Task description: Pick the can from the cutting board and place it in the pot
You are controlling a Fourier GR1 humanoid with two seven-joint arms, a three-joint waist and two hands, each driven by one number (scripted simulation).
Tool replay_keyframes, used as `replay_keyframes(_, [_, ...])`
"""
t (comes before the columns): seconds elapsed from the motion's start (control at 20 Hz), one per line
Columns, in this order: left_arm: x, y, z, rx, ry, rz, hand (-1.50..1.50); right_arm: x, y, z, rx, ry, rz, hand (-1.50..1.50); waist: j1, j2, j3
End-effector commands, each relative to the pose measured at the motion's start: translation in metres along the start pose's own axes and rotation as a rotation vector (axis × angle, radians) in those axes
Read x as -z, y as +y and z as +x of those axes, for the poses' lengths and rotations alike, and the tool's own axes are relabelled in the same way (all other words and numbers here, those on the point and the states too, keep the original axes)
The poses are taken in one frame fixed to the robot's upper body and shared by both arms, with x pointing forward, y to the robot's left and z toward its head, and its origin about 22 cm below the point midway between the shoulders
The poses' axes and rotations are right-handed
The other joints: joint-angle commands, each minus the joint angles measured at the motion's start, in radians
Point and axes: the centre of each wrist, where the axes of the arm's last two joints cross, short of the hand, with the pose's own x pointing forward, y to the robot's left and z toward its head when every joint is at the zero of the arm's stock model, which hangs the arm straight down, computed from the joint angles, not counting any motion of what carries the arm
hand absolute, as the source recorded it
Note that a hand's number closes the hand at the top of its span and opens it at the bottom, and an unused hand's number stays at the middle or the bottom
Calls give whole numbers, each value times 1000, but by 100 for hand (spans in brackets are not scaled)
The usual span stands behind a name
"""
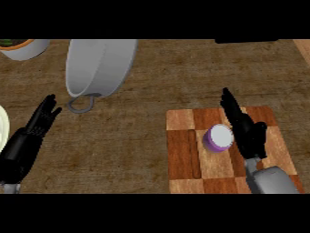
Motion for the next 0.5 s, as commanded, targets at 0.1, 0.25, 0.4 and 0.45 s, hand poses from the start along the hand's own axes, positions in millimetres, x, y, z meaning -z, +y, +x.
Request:
replay_keyframes(0.1, [10, 18, -10, 101, 96, 133, 0, -9, -53, 11, -22, 131, -145, 150, 31, -16, -13])
replay_keyframes(0.25, [-15, 62, -26, 222, 210, 322, 0, -43, -113, -1, -107, 268, -209, 150, 14, -20, -14])
replay_keyframes(0.4, [-19, 47, -31, 160, 265, 272, 0, -35, -149, 37, -713, -120, -393, -150, 2, -31, -17])
replay_keyframes(0.45, [-22, 44, -33, 149, 290, 287, 0, -49, -134, 21, -740, -162, -358, -150, -1, -31, -14])
